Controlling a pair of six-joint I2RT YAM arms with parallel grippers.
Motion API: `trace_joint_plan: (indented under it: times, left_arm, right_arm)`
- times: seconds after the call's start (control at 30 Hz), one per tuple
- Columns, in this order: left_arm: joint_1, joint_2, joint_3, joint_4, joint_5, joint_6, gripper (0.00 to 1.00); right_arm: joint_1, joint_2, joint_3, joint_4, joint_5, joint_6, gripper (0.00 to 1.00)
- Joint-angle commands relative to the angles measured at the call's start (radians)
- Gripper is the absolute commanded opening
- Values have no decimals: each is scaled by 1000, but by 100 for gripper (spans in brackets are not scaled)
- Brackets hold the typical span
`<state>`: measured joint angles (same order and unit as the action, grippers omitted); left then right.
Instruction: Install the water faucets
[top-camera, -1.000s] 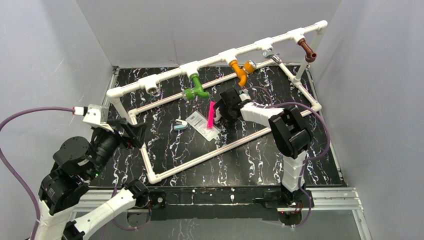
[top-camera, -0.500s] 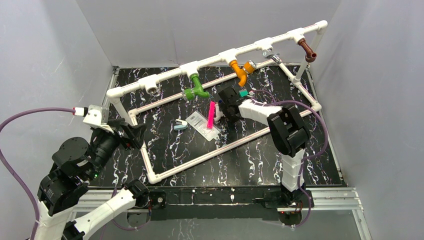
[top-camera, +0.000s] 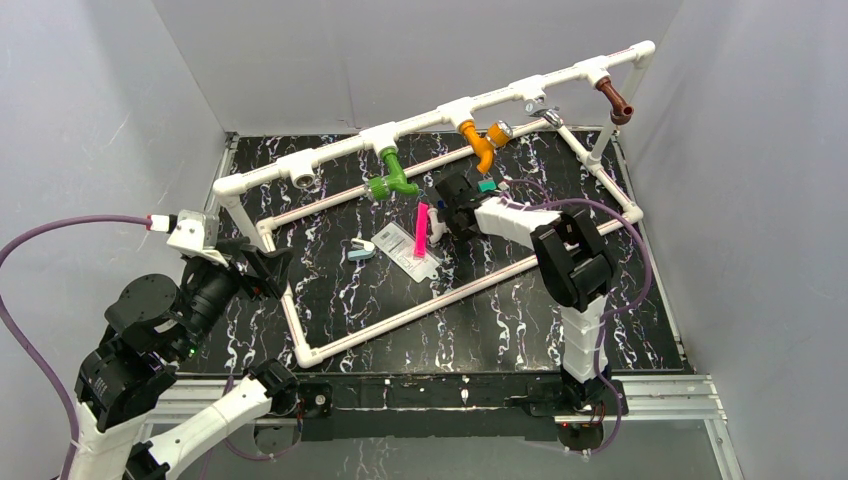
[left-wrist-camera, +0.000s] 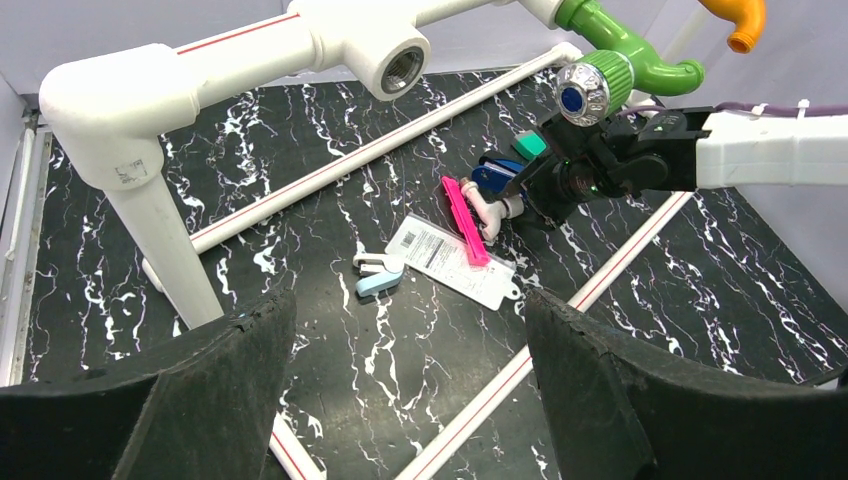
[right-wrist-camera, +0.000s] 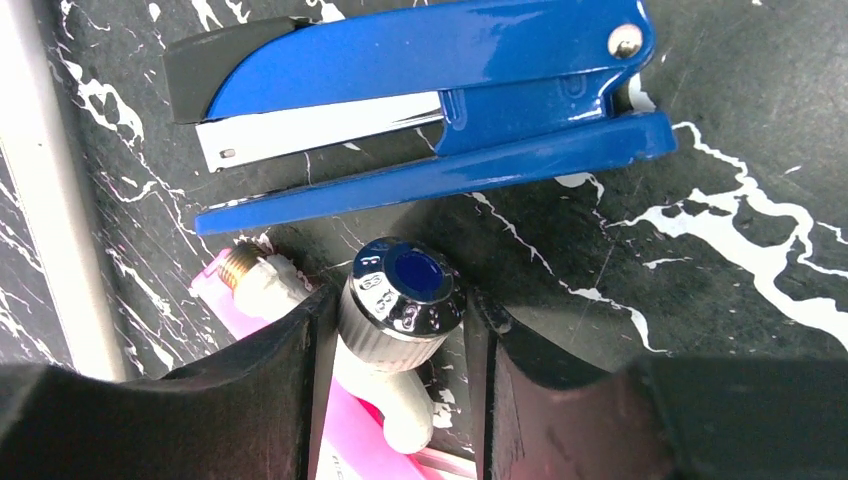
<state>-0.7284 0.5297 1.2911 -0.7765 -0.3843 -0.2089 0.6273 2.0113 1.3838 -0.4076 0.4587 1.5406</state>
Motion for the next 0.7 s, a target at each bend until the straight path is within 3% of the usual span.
trace_joint_plan:
  times: [0.0, 0.27, 0.67]
  left_arm:
    - [-3, 10, 5, -10, -1, 5, 82]
    - [-3, 12, -1, 5, 16, -12, 82]
    - [-2, 9, 8, 14, 20, -44, 82]
  right_arm:
    - [0, 7, -66, -35, 33, -67, 43]
    - [0, -135, -203, 139, 1, -273, 1]
    - [0, -387, -410, 490, -153, -523, 1]
